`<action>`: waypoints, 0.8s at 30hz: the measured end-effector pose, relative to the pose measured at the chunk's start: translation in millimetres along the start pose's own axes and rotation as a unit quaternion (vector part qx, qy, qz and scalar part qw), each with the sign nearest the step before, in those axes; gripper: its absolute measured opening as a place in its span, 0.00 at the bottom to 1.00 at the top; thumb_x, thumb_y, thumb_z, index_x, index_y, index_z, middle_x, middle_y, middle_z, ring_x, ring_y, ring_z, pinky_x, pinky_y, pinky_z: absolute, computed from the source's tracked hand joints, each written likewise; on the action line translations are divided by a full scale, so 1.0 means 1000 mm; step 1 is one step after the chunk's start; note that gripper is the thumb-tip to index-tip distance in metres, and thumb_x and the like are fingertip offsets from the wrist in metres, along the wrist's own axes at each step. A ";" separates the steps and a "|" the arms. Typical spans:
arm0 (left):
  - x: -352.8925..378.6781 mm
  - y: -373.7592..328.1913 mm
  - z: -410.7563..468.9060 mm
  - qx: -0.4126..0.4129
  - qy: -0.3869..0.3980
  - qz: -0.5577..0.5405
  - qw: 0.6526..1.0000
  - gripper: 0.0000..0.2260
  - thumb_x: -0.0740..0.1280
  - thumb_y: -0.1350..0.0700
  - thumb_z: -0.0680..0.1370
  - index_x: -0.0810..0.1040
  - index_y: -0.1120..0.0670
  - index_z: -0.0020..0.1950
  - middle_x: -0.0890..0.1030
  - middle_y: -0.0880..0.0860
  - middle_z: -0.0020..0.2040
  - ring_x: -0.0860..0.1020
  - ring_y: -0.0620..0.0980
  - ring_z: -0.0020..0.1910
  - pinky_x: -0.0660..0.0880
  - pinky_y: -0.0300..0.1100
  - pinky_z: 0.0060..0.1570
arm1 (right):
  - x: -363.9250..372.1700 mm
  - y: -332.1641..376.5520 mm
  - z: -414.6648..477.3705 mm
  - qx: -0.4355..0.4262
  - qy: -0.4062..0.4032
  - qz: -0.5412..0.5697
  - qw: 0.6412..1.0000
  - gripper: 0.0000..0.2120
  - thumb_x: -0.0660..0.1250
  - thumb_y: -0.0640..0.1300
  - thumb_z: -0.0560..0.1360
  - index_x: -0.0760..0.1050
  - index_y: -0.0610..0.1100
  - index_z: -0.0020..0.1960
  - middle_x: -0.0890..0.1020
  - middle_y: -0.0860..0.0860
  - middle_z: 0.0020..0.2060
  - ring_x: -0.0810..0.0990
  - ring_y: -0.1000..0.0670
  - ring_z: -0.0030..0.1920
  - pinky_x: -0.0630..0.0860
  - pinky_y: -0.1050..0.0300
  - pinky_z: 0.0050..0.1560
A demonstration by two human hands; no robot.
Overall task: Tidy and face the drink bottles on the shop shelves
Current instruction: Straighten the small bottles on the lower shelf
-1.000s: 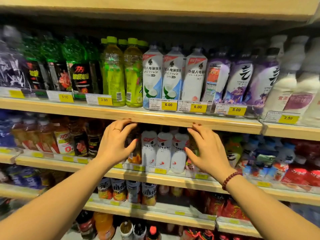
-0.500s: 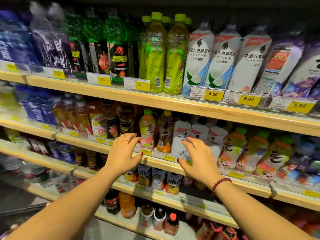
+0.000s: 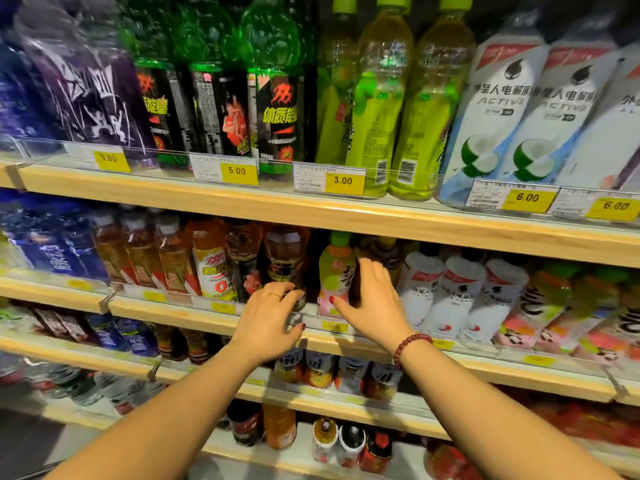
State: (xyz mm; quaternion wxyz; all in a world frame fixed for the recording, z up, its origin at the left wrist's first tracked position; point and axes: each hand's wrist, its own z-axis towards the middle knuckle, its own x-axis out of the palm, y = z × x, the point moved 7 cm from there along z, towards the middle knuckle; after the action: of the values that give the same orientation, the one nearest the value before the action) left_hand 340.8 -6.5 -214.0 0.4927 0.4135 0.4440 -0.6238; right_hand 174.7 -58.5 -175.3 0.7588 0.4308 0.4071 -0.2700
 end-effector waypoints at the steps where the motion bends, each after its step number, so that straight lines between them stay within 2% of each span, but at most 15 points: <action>1: 0.003 0.004 0.002 0.009 0.006 -0.004 1.000 0.25 0.67 0.45 0.73 0.71 0.53 0.68 0.71 0.54 0.68 0.68 0.55 0.68 0.66 0.49 0.65 | 0.004 0.000 0.006 0.021 -0.006 0.001 1.000 0.26 0.69 0.56 0.71 0.65 0.42 0.61 0.72 0.45 0.54 0.70 0.45 0.59 0.72 0.53 0.51; 3: 0.010 0.011 0.006 0.024 0.015 -0.011 1.000 0.25 0.68 0.46 0.73 0.72 0.53 0.68 0.72 0.54 0.68 0.68 0.55 0.68 0.66 0.49 0.65 | 0.011 0.000 0.019 0.064 -0.002 0.003 0.998 0.19 0.69 0.57 0.71 0.66 0.45 0.47 0.71 0.48 0.43 0.72 0.46 0.49 0.70 0.56 0.40; 5: 0.017 0.017 0.008 0.033 0.026 -0.015 0.999 0.25 0.67 0.45 0.73 0.71 0.53 0.68 0.71 0.53 0.68 0.67 0.54 0.69 0.66 0.49 0.66 | 0.015 0.002 0.029 0.091 0.002 0.013 0.996 0.21 0.69 0.58 0.71 0.60 0.48 0.35 0.66 0.53 0.33 0.70 0.48 0.38 0.61 0.60 0.29; 6: 0.020 0.019 0.009 0.036 0.032 -0.015 0.999 0.26 0.66 0.45 0.73 0.70 0.52 0.69 0.70 0.53 0.69 0.66 0.53 0.69 0.65 0.48 0.67 | 0.017 0.003 0.034 0.100 0.001 0.022 0.995 0.23 0.70 0.58 0.71 0.58 0.49 0.32 0.64 0.54 0.30 0.68 0.50 0.34 0.57 0.61 0.27; 8: 0.027 0.023 0.009 0.045 0.044 -0.020 0.998 0.26 0.66 0.45 0.73 0.69 0.52 0.69 0.70 0.52 0.69 0.65 0.53 0.69 0.64 0.48 0.67 | 0.022 0.005 0.041 0.116 -0.006 0.040 0.992 0.25 0.71 0.59 0.70 0.59 0.48 0.29 0.65 0.53 0.25 0.67 0.53 0.28 0.55 0.61 0.25; 11: 0.033 0.026 0.010 0.058 0.049 -0.034 0.997 0.26 0.66 0.45 0.73 0.70 0.52 0.70 0.70 0.52 0.69 0.66 0.53 0.68 0.65 0.47 0.66 | 0.032 0.003 0.041 0.154 -0.025 0.062 0.986 0.26 0.72 0.58 0.69 0.62 0.46 0.26 0.68 0.52 0.22 0.69 0.54 0.25 0.61 0.59 0.23; 13: 0.035 0.027 0.010 0.065 0.051 -0.035 0.996 0.26 0.65 0.44 0.73 0.69 0.51 0.70 0.69 0.51 0.69 0.66 0.52 0.69 0.64 0.47 0.67 | 0.037 -0.002 0.039 0.191 -0.043 0.079 0.977 0.25 0.73 0.57 0.69 0.63 0.45 0.28 0.70 0.51 0.24 0.70 0.52 0.26 0.64 0.57 0.24; 16: 0.037 0.028 0.010 0.069 0.052 -0.041 0.995 0.27 0.64 0.44 0.74 0.67 0.50 0.71 0.69 0.49 0.69 0.65 0.50 0.69 0.63 0.46 0.68 | 0.034 -0.009 0.032 0.228 -0.095 0.112 0.963 0.25 0.75 0.54 0.67 0.60 0.46 0.31 0.67 0.51 0.28 0.67 0.53 0.27 0.58 0.59 0.24; 17: 0.037 0.028 0.010 0.071 0.050 -0.046 0.995 0.27 0.64 0.44 0.74 0.67 0.50 0.71 0.69 0.49 0.69 0.65 0.50 0.69 0.63 0.46 0.68 | 0.033 -0.010 0.029 0.230 -0.109 0.128 0.959 0.25 0.76 0.53 0.66 0.60 0.46 0.32 0.67 0.51 0.30 0.68 0.52 0.30 0.60 0.58 0.25; 19: 0.037 0.025 0.009 0.078 0.046 -0.054 0.994 0.27 0.65 0.44 0.74 0.67 0.50 0.71 0.69 0.49 0.69 0.65 0.50 0.69 0.63 0.46 0.68 | 0.033 -0.008 0.022 0.213 -0.119 0.166 0.956 0.22 0.78 0.51 0.65 0.63 0.46 0.39 0.74 0.48 0.39 0.75 0.47 0.40 0.73 0.52 0.34; 21: 0.039 0.021 0.006 0.089 0.044 -0.060 0.993 0.26 0.65 0.45 0.74 0.68 0.51 0.71 0.69 0.50 0.69 0.66 0.50 0.69 0.64 0.45 0.67 | 0.028 -0.005 0.012 0.175 -0.128 0.201 0.955 0.24 0.78 0.49 0.64 0.65 0.46 0.48 0.76 0.46 0.49 0.77 0.46 0.50 0.77 0.47 0.47; 22: 0.041 0.019 0.005 0.096 0.044 -0.061 0.993 0.26 0.65 0.45 0.74 0.69 0.51 0.70 0.70 0.50 0.68 0.66 0.51 0.68 0.64 0.46 0.66 | 0.022 -0.005 0.006 0.153 -0.141 0.216 0.954 0.25 0.78 0.48 0.64 0.66 0.47 0.52 0.76 0.48 0.51 0.77 0.48 0.52 0.77 0.49 0.50; 24: 0.046 0.012 0.003 0.105 0.042 -0.069 0.991 0.25 0.67 0.46 0.73 0.71 0.52 0.69 0.71 0.52 0.67 0.68 0.53 0.68 0.65 0.47 0.66 | 0.004 -0.008 -0.010 0.112 -0.176 0.226 0.952 0.30 0.79 0.46 0.64 0.67 0.50 0.59 0.75 0.51 0.56 0.74 0.54 0.55 0.73 0.62 0.55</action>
State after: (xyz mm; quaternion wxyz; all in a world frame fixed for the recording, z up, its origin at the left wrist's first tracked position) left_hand 344.4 -22.4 -258.5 0.3829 0.4575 0.4237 -0.6815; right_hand 166.6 -54.2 -184.8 0.8065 0.5393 0.1263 -0.2069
